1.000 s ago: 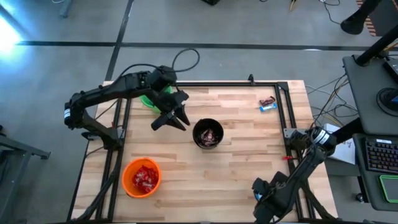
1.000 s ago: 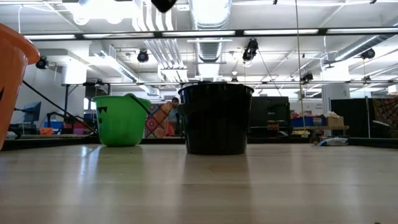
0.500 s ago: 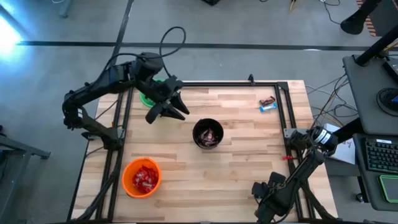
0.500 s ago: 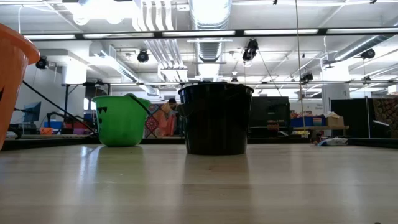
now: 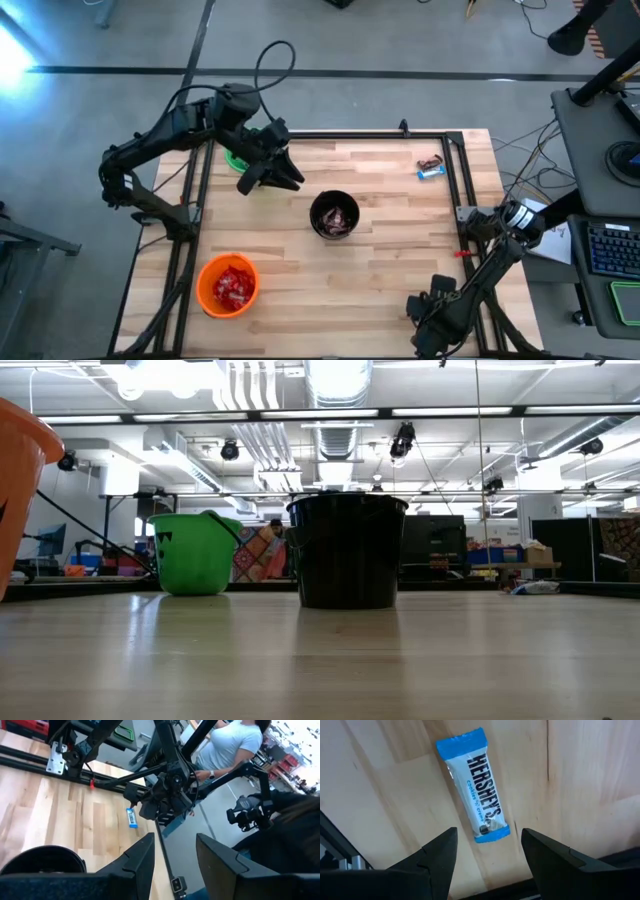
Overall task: Sort candy
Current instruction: Put the bottom white chocolate into the green bucket
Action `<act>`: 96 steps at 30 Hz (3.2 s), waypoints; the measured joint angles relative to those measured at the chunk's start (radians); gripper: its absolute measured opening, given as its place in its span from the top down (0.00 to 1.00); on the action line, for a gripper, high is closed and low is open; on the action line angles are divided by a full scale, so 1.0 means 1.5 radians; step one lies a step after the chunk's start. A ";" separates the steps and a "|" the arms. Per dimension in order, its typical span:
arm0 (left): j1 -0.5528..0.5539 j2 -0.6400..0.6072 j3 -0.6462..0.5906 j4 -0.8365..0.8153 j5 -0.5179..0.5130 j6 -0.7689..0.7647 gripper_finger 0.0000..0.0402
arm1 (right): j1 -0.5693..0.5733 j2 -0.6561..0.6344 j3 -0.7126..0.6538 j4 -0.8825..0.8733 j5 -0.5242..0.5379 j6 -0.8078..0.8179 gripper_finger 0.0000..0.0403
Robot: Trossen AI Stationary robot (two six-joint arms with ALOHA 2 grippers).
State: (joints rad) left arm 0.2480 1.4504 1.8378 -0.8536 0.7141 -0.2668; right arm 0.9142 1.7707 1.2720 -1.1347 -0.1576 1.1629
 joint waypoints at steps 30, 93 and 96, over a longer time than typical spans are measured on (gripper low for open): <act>-0.017 -0.006 0.010 0.037 -0.013 -0.045 0.69 | -0.048 -0.022 -0.145 0.182 -0.044 -0.044 0.57; -0.082 0.035 -0.014 -0.082 -0.016 0.187 0.52 | -0.357 -0.176 0.214 0.323 0.227 -0.341 0.98; -0.094 0.051 -0.014 -0.101 -0.016 0.219 0.52 | -0.369 -0.176 0.227 0.361 0.227 -0.369 0.98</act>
State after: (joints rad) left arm 0.1073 1.5274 1.8168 -1.0054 0.6907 0.0616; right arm 0.3604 1.5074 1.6124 -0.5932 0.1832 0.6102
